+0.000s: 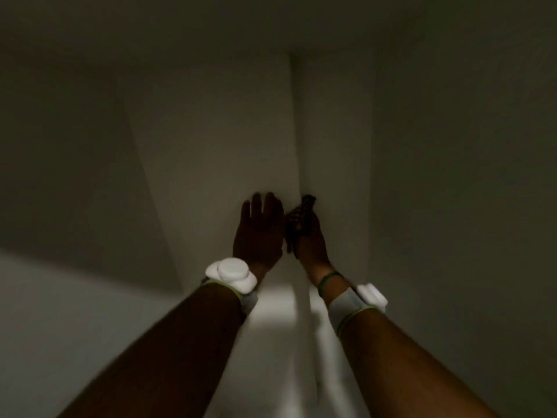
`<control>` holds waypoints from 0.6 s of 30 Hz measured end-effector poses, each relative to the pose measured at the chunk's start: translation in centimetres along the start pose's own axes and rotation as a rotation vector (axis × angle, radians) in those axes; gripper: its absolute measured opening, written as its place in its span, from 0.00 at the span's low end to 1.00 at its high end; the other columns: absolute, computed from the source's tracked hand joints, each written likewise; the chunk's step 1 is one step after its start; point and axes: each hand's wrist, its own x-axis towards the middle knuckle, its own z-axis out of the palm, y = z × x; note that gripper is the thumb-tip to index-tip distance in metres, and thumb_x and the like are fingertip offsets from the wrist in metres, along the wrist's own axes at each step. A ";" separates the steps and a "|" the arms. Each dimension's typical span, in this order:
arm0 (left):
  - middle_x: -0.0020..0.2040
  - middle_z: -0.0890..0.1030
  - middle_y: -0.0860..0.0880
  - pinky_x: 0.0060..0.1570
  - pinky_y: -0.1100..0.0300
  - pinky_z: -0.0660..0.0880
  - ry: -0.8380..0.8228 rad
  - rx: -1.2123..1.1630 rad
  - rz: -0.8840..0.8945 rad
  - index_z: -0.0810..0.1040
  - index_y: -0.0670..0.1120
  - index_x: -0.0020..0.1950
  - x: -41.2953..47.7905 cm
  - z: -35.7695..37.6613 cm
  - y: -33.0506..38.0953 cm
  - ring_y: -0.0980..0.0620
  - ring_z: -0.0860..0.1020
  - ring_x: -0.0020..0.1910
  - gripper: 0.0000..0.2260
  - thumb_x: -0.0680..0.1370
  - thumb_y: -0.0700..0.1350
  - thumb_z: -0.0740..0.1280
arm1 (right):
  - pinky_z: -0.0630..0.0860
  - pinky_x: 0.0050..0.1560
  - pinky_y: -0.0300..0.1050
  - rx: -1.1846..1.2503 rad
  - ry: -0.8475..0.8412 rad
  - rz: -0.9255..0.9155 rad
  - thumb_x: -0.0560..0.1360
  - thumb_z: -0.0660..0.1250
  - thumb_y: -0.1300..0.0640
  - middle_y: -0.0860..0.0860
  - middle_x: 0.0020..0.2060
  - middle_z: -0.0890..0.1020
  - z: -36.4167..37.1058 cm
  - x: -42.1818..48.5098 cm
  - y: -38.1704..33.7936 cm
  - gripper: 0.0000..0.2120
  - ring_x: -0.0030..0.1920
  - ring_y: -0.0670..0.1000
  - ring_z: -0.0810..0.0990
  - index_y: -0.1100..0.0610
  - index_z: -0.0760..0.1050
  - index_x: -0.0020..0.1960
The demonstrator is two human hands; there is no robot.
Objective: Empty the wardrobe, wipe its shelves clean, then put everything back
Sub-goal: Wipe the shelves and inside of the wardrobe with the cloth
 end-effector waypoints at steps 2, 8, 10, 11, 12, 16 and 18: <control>0.74 0.69 0.33 0.68 0.34 0.69 0.068 0.072 -0.044 0.69 0.36 0.75 2.4 -2.2 -1.7 0.29 0.69 0.71 0.31 0.72 0.43 0.65 | 0.79 0.57 0.51 -0.072 -0.028 0.048 0.85 0.59 0.51 0.48 0.62 0.78 -0.7 -1.4 2.6 0.26 0.61 0.57 0.79 0.46 0.56 0.80; 0.81 0.35 0.40 0.77 0.35 0.48 -0.034 0.054 -0.087 0.37 0.45 0.82 7.1 -6.3 -5.1 0.35 0.41 0.80 0.46 0.80 0.53 0.68 | 0.75 0.23 0.43 -0.038 -0.001 0.339 0.84 0.57 0.43 0.52 0.29 0.82 -0.4 0.4 -0.2 0.22 0.23 0.51 0.78 0.60 0.77 0.64; 0.79 0.30 0.42 0.77 0.36 0.47 -0.077 0.025 -0.097 0.32 0.46 0.81 7.0 -6.6 -4.9 0.37 0.37 0.80 0.48 0.80 0.54 0.68 | 0.78 0.28 0.44 -0.023 -0.010 0.148 0.84 0.60 0.48 0.52 0.38 0.84 0.0 2.7 -4.5 0.18 0.31 0.52 0.81 0.53 0.72 0.71; 0.79 0.29 0.42 0.78 0.37 0.47 -0.071 0.013 -0.104 0.32 0.47 0.81 6.9 -6.4 -4.7 0.37 0.36 0.79 0.46 0.80 0.53 0.67 | 0.79 0.32 0.44 -0.011 -0.022 0.047 0.83 0.62 0.46 0.54 0.44 0.84 0.4 4.3 -6.9 0.22 0.37 0.55 0.83 0.52 0.69 0.74; 0.79 0.30 0.42 0.78 0.37 0.47 -0.051 -0.004 -0.111 0.33 0.46 0.81 6.8 -6.2 -4.6 0.37 0.37 0.80 0.44 0.81 0.52 0.65 | 0.79 0.35 0.45 0.004 -0.040 -0.033 0.80 0.63 0.41 0.55 0.51 0.84 1.0 5.7 -9.3 0.27 0.43 0.57 0.84 0.51 0.67 0.76; 0.81 0.45 0.35 0.76 0.35 0.53 -0.027 0.003 -0.095 0.47 0.41 0.82 7.3 -7.5 -4.2 0.31 0.52 0.79 0.38 0.80 0.46 0.66 | 0.77 0.34 0.42 -0.016 -0.051 -0.134 0.74 0.63 0.29 0.50 0.55 0.81 2.3 8.7 -13.4 0.38 0.40 0.49 0.81 0.48 0.64 0.77; 0.76 0.64 0.32 0.69 0.34 0.66 0.008 0.029 -0.066 0.66 0.37 0.77 7.9 -8.6 -4.8 0.29 0.68 0.72 0.37 0.70 0.43 0.76 | 0.75 0.38 0.41 -0.060 -0.030 -0.142 0.74 0.62 0.27 0.50 0.52 0.81 1.8 7.7 -10.8 0.42 0.42 0.47 0.79 0.54 0.66 0.76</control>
